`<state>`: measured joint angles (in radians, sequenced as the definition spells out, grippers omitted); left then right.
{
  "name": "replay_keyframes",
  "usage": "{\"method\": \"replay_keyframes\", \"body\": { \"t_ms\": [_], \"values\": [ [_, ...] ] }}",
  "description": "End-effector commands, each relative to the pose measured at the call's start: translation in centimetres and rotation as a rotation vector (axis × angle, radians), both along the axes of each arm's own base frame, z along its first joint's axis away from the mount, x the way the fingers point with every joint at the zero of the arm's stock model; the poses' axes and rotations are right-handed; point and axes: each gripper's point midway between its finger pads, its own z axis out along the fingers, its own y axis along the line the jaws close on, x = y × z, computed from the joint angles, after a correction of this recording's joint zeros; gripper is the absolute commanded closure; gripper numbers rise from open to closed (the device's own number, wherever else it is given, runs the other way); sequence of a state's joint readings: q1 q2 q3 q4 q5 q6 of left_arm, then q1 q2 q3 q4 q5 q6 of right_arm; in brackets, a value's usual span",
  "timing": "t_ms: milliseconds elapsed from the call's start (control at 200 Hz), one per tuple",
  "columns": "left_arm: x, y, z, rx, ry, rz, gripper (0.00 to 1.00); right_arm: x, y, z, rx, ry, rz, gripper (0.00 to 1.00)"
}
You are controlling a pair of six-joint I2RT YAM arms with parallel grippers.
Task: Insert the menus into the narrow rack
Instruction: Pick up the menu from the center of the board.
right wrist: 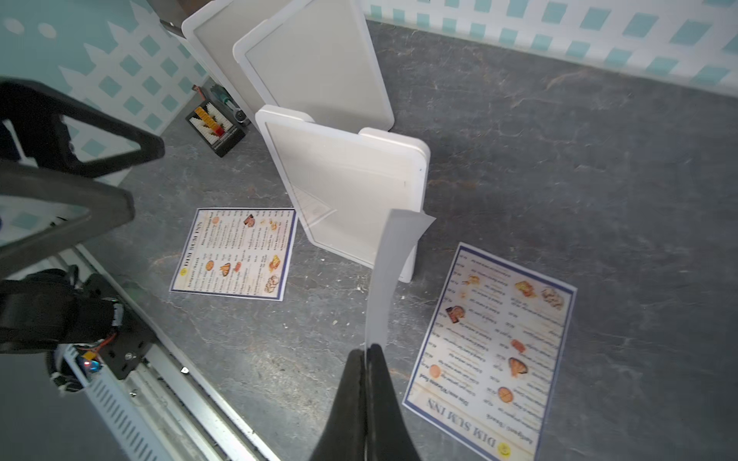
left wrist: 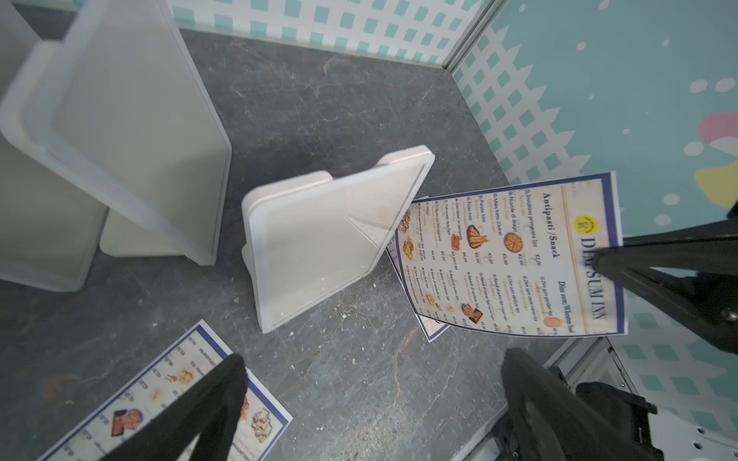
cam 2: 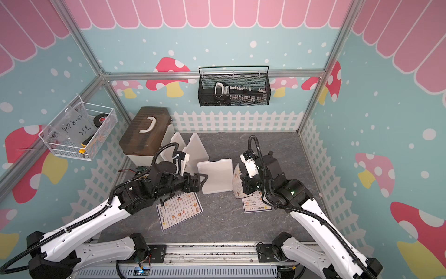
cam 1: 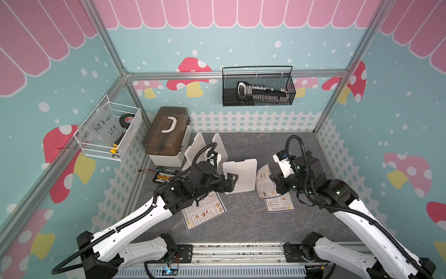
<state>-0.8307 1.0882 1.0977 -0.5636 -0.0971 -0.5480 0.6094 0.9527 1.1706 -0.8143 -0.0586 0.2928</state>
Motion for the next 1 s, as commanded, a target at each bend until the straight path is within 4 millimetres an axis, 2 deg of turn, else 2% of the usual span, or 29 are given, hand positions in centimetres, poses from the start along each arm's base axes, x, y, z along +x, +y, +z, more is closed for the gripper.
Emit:
{"method": "replay_keyframes", "body": {
  "t_ms": [0, 40, 205, 290, 410, 650, 820, 996],
  "values": [
    [1.2, -0.2, 3.1, 0.018, -0.130, -0.061, 0.01, 0.1, -1.9, -0.2, -0.189, -0.070, 0.041, 1.00],
    [1.5, -0.3, 4.2, 0.010, -0.168, -0.084, 0.01, 0.2, -2.2, 0.3, -0.209, -0.076, 0.033, 1.00],
    [1.8, -0.8, 7.8, 0.000, -0.273, -0.194, 0.01, -1.7, -1.5, 2.6, -0.266, -0.109, 0.227, 1.00],
    [1.1, -1.4, 9.2, -0.028, -0.307, -0.294, 0.01, -2.4, -0.9, 3.6, -0.278, -0.125, 0.309, 1.00],
    [-0.4, -2.3, 10.8, -0.050, -0.353, -0.408, 0.01, -3.9, 0.9, 5.0, -0.230, -0.145, 0.465, 1.00],
    [-2.6, -3.2, 12.9, -0.066, -0.413, -0.555, 0.02, -5.3, 4.6, 7.9, -0.087, -0.184, 0.674, 1.00],
    [-3.4, -3.8, 12.9, -0.055, -0.401, -0.635, 0.02, -5.7, 6.2, 9.8, -0.012, -0.223, 0.758, 1.00],
    [-4.6, -4.9, 12.7, -0.097, -0.370, -0.731, 0.02, -4.8, 6.7, 9.6, -0.015, -0.194, 0.746, 1.00]
  ]
}}
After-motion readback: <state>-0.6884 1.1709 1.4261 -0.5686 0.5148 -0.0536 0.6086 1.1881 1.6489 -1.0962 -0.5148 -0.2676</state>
